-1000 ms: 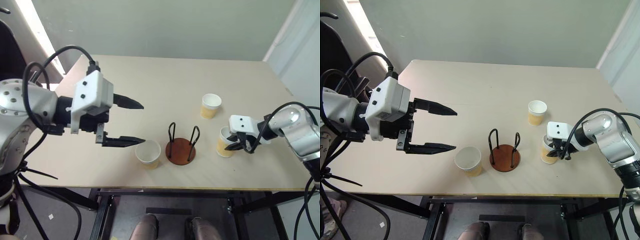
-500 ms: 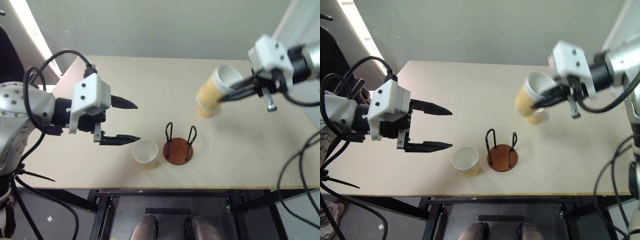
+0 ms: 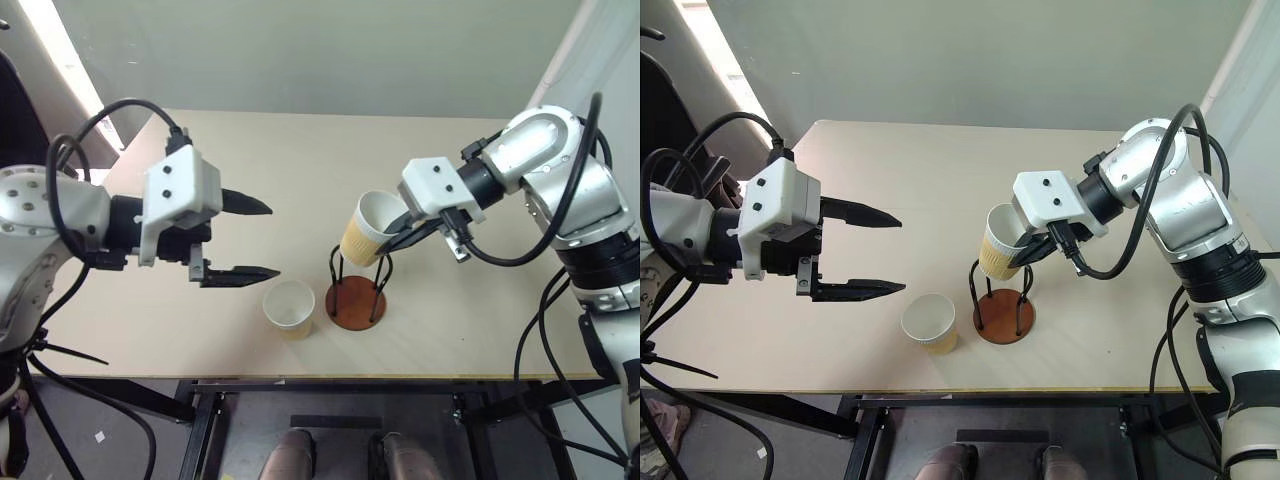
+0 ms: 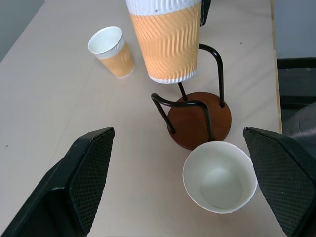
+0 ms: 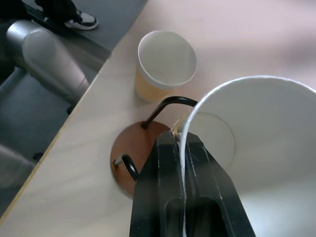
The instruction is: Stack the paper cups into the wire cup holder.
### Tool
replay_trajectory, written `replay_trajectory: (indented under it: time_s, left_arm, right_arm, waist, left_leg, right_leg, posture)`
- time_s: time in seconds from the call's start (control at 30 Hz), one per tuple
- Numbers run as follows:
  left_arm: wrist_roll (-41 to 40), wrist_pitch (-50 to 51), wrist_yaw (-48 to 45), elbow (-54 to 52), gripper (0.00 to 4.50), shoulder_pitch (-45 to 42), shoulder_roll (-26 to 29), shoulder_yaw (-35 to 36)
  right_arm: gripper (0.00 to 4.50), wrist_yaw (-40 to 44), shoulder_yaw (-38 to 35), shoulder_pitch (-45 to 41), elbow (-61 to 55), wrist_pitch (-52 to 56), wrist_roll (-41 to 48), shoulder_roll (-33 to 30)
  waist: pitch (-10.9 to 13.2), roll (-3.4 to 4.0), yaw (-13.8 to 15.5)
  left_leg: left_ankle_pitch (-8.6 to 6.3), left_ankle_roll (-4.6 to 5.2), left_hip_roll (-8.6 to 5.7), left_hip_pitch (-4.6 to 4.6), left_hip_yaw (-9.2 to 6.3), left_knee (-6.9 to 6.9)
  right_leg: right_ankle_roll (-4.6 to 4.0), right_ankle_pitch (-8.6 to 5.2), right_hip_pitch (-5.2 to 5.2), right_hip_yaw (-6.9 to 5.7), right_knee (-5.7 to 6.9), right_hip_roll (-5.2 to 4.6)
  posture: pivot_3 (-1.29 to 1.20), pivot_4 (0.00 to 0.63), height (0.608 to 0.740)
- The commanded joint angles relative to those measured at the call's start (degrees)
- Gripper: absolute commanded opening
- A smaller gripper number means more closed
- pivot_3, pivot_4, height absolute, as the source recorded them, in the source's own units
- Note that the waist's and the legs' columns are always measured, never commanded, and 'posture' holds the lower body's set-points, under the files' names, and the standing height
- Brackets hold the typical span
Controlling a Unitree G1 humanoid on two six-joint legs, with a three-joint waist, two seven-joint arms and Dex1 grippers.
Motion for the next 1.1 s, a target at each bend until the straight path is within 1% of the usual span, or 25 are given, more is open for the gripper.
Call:
replay_trajectory:
  time_s: [0.03, 0.17, 0.33, 0.53, 0.57, 0.6, 0.7, 0.77, 0.87, 0.9, 1.0, 1.1]
  left_arm:
    - [-0.6, 0.6, 0.9, -1.8, 4.50, 0.6, 1.4, 2.6]
    - [-0.6, 0.9, 1.4, -2.5, 4.50, 1.7, 1.9, 3.2]
    - [-0.9, 1.3, 1.9, -3.2, 4.50, 2.9, 2.5, 4.0]
    - [-0.4, 1.3, 3.0, -3.1, 4.50, 3.3, 2.8, 4.1]
    - [-0.6, 1.4, 3.1, -3.3, 4.50, 3.4, 2.8, 4.2]
    - [-0.7, 1.5, 3.2, -3.5, 4.50, 3.5, 2.9, 4.4]
    - [-0.5, 1.4, 3.7, -3.4, 4.50, 3.4, 2.6, 4.1]
    - [0.3, 1.2, 5.3, -2.2, 4.50, 2.1, 1.2, 2.6]
    - [3.5, 0.6, 8.3, 0.6, 4.50, -0.7, -0.8, -0.9]
    - [5.4, 0.3, 9.9, 2.1, 4.50, -2.3, -1.9, -2.5]
    - [8.3, 0.6, 13.8, 6.6, 4.50, -7.2, -6.4, -5.9]
    - [10.1, 0.2, 14.1, 9.4, 4.50, -10.1, -10.4, -9.7]
  right_arm:
    - [0.01, 0.3, 0.8, -0.4, -1.3, -1.4, -0.1, -0.9]
    - [0.01, 0.3, 2.3, -0.2, -1.2, -2.8, -0.4, -0.8]
    - [0.01, 0.2, 2.5, -0.3, 1.0, -4.7, -4.0, 1.5]
    - [0.01, 0.3, 4.7, -1.0, 1.6, -6.4, -4.0, 0.9]
    - [0.41, 0.3, 5.0, -1.1, 1.8, -6.8, -4.1, 0.9]
    - [0.62, 0.3, 5.4, -1.2, 1.9, -7.1, -3.9, 0.8]
    - [1.66, 0.3, 6.4, -1.3, 1.9, -8.1, -2.8, 0.4]
    - [2.35, -0.1, 5.0, -1.6, 3.3, -8.6, -3.6, 1.6]
    - [3.36, -3.4, 1.8, -4.8, 10.6, -10.3, -6.7, 3.8]
    - [3.71, -5.3, 1.1, -6.6, 15.3, -11.4, -8.4, 4.0]
    - [3.71, -8.9, 0.6, -10.7, 28.8, -15.4, -12.8, 4.3]
    - [3.71, -11.4, 1.4, -13.8, 42.4, -20.3, -16.6, 6.4]
  waist:
    - [0.0, 0.00, 0.0]
    - [0.0, 0.00, 0.0]
    - [0.0, 0.00, -0.1]
    - [0.0, 0.00, 0.0]
    - [0.0, 0.00, 0.0]
    - [0.0, 0.00, 0.0]
    - [0.0, 0.00, 0.0]
    - [0.0, 0.00, 0.0]
    - [0.0, 0.01, 0.0]
    - [0.0, 0.01, 0.0]
    - [0.0, 0.00, 0.4]
    - [0.0, -0.03, 0.5]
  left_leg:
    - [0.00, -0.01, 0.00, 0.00, 0.00, 0.00]
    - [0.02, -0.04, 0.00, 0.01, 0.00, 0.00]
    - [0.00, -0.06, 0.01, 0.02, 0.00, 0.00]
    - [-0.02, -0.10, 0.00, 0.00, 0.00, 0.00]
    - [-0.03, -0.12, 0.00, 0.01, 0.00, 0.00]
    - [-0.04, -0.12, 0.00, 0.01, -0.01, 0.00]
    - [-0.04, -0.13, 0.01, 0.01, 0.00, 0.00]
    - [-0.04, -0.13, 0.01, 0.00, 0.00, 0.00]
    - [-0.01, -0.16, 0.01, 0.04, -0.01, 0.01]
    - [0.02, -0.22, 0.01, 0.04, -0.01, 0.00]
    - [0.06, -0.37, 0.01, 0.00, -0.05, -0.04]
    - [-0.04, -0.54, -0.04, -0.02, -0.06, -0.02]
  right_leg:
    - [0.00, 0.00, 0.00, 0.00, 0.01, 0.00]
    - [0.00, 0.00, 0.00, 0.00, 0.01, 0.00]
    - [-0.01, 0.00, -0.01, 0.00, 0.03, 0.00]
    - [-0.01, 0.00, -0.01, 0.00, 0.01, 0.00]
    - [-0.01, 0.00, -0.01, 0.00, 0.02, 0.00]
    - [-0.01, 0.00, -0.01, 0.00, 0.02, 0.00]
    - [-0.02, -0.01, -0.02, 0.00, 0.03, 0.00]
    - [-0.02, -0.01, -0.02, 0.00, 0.02, 0.00]
    - [-0.03, 0.00, -0.01, 0.00, 0.07, -0.01]
    - [-0.07, 0.03, -0.05, 0.00, 0.09, -0.01]
    - [-0.22, 0.14, -0.13, -0.01, 0.09, -0.04]
    - [-0.31, 0.22, -0.10, -0.01, 0.04, -0.09]
  posture:
    - [0.00, 0.150, 0.740]
    - [0.00, 0.150, 0.740]
    - [0.00, 0.150, 0.740]
    - [0.00, 0.150, 0.740]
    - [0.00, 0.150, 0.740]
    - [0.00, 0.150, 0.740]
    - [0.00, 0.150, 0.740]
    - [0.00, 0.150, 0.740]
    - [0.00, 0.150, 0.740]
    - [0.00, 0.150, 0.740]
    - [0.00, 0.150, 0.740]
    - [0.00, 0.150, 0.740]
